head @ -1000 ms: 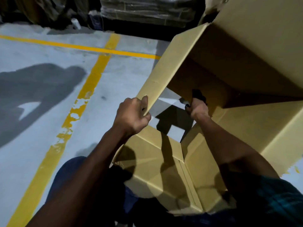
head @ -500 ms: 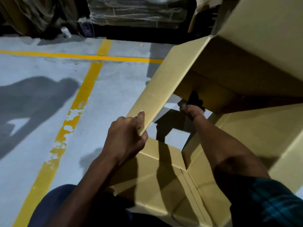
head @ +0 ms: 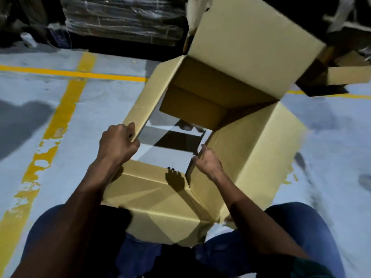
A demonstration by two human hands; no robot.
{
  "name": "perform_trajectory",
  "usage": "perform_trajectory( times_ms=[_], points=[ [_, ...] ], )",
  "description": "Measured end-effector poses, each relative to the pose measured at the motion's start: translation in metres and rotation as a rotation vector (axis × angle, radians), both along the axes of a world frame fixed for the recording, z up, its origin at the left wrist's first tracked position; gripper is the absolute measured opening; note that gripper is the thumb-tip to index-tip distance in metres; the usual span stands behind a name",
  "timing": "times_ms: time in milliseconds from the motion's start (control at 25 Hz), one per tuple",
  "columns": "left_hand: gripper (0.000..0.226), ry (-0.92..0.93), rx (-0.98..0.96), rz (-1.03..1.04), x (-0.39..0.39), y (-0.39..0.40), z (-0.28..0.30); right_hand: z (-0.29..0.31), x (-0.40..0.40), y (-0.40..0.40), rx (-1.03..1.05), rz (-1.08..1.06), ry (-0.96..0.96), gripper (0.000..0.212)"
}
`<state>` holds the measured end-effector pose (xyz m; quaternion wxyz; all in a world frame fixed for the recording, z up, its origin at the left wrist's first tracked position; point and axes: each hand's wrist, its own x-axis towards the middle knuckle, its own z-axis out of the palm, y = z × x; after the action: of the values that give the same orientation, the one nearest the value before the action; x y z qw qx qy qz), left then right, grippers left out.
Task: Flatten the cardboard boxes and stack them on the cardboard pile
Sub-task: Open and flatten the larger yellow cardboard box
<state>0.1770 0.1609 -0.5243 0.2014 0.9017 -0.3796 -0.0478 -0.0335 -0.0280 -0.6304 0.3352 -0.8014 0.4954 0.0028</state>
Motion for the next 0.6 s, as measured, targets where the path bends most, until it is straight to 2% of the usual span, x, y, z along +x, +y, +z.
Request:
perform_trajectory(
  times_ms=[80, 240, 400, 480, 600],
  points=[
    [0.029, -0.012, 0.022, -0.004, 0.002, 0.007, -0.001, 0.030, -0.017, 0.017, -0.092, -0.055, -0.041, 0.059],
    [0.021, -0.045, 0.110, -0.056, -0.004, 0.019, -0.003, 0.081, -0.054, 0.032, -0.153, -0.133, -0.128, 0.055],
    [0.020, -0.064, 0.151, -0.120, -0.012, 0.023, -0.011, 0.104, -0.099, 0.047, -0.328, -0.462, -0.114, 0.058],
    [0.022, -0.044, 0.214, -0.157, -0.020, 0.019, -0.014, 0.099, -0.106, 0.051, -0.221, -0.600, -0.087, 0.063],
    [0.033, -0.031, 0.299, -0.251, -0.042, 0.007, -0.019, 0.085, -0.110, 0.051, 0.093, -0.753, -0.064, 0.073]
  ],
)
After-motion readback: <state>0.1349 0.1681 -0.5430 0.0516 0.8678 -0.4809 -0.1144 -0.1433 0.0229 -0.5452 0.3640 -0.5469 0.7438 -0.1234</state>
